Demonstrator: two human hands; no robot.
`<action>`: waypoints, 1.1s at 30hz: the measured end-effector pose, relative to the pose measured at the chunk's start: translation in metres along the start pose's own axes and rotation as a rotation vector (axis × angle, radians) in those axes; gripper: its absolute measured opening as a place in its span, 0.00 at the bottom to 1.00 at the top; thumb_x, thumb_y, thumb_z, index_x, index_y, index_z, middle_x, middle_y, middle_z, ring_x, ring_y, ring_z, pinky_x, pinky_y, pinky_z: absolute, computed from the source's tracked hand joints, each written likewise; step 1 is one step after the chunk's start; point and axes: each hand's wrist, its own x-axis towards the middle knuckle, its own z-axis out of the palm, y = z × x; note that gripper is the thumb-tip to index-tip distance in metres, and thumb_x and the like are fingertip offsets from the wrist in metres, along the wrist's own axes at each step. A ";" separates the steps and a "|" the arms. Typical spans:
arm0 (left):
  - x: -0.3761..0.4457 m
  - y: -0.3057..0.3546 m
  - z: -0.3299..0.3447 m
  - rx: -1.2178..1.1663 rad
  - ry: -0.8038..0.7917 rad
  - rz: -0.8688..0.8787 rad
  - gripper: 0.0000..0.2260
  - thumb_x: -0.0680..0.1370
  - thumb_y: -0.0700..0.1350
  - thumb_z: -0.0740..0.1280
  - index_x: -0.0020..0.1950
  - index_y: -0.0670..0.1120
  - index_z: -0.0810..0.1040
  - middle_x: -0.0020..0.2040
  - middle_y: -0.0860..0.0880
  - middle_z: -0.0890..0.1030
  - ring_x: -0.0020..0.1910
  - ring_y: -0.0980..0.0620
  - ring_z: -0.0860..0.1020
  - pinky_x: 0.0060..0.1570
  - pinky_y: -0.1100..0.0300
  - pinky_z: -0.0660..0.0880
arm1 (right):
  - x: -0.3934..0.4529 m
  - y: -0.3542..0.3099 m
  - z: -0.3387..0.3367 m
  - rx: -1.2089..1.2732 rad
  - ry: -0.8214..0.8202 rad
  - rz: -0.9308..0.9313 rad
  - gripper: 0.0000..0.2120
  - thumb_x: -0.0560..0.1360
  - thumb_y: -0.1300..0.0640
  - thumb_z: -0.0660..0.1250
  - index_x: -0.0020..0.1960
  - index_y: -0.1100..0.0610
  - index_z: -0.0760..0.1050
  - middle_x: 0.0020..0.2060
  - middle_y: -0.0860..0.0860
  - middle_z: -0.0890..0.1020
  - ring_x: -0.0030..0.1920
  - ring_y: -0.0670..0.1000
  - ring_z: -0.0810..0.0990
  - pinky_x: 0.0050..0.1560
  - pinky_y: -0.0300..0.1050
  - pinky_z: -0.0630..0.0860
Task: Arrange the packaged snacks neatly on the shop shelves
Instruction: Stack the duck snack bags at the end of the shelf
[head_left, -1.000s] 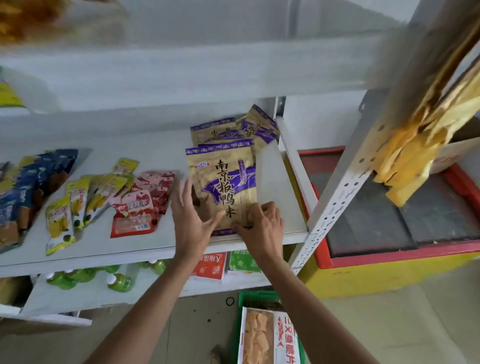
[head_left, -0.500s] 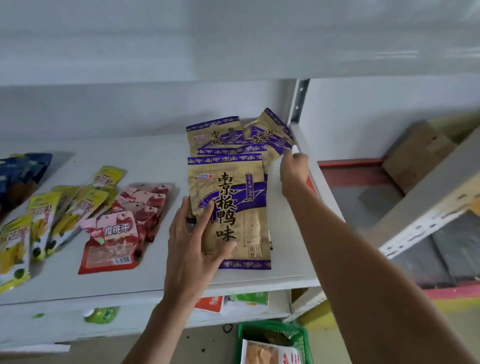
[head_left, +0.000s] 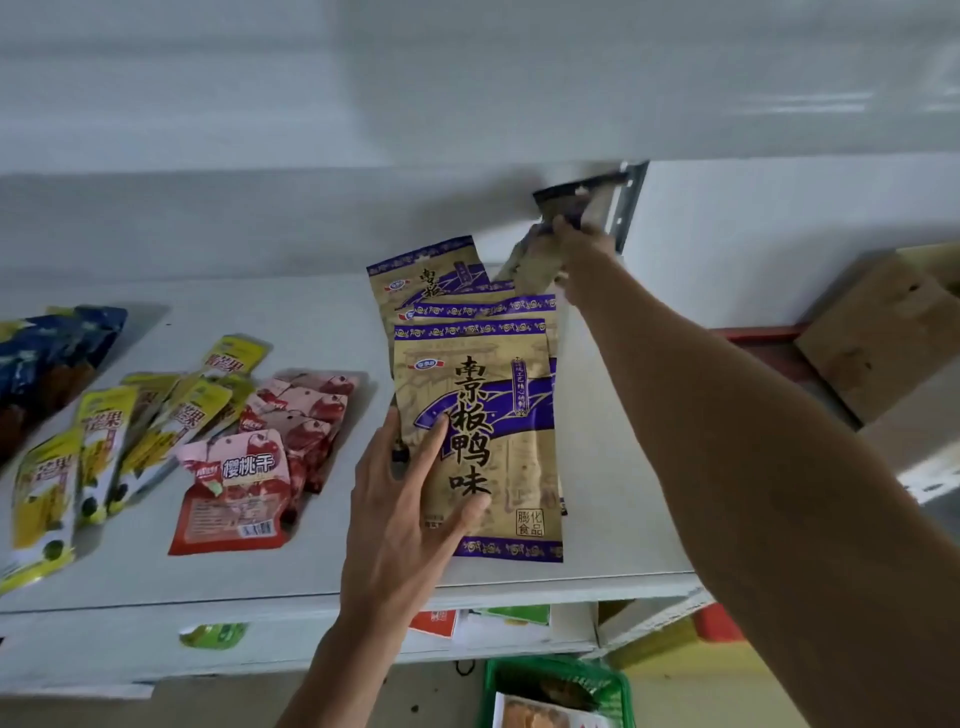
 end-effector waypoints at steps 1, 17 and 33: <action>0.000 0.001 0.000 0.005 0.002 0.001 0.36 0.74 0.77 0.59 0.80 0.72 0.54 0.85 0.58 0.50 0.83 0.55 0.52 0.75 0.33 0.65 | 0.000 -0.008 -0.002 -0.018 0.034 -0.097 0.08 0.82 0.50 0.70 0.48 0.53 0.78 0.39 0.49 0.82 0.45 0.51 0.82 0.44 0.43 0.80; 0.002 -0.005 0.013 0.335 -0.037 -0.022 0.36 0.81 0.72 0.50 0.85 0.59 0.49 0.85 0.42 0.50 0.82 0.40 0.57 0.76 0.36 0.64 | -0.233 0.085 -0.116 0.244 0.106 -0.057 0.11 0.81 0.44 0.67 0.54 0.49 0.84 0.50 0.51 0.88 0.53 0.55 0.87 0.57 0.59 0.83; -0.089 0.102 -0.107 -0.743 -0.250 -0.632 0.23 0.83 0.64 0.60 0.61 0.48 0.83 0.55 0.48 0.88 0.56 0.47 0.85 0.58 0.52 0.78 | -0.385 0.084 -0.152 0.056 -0.336 -0.017 0.14 0.87 0.49 0.60 0.62 0.57 0.77 0.51 0.57 0.88 0.51 0.61 0.88 0.54 0.66 0.84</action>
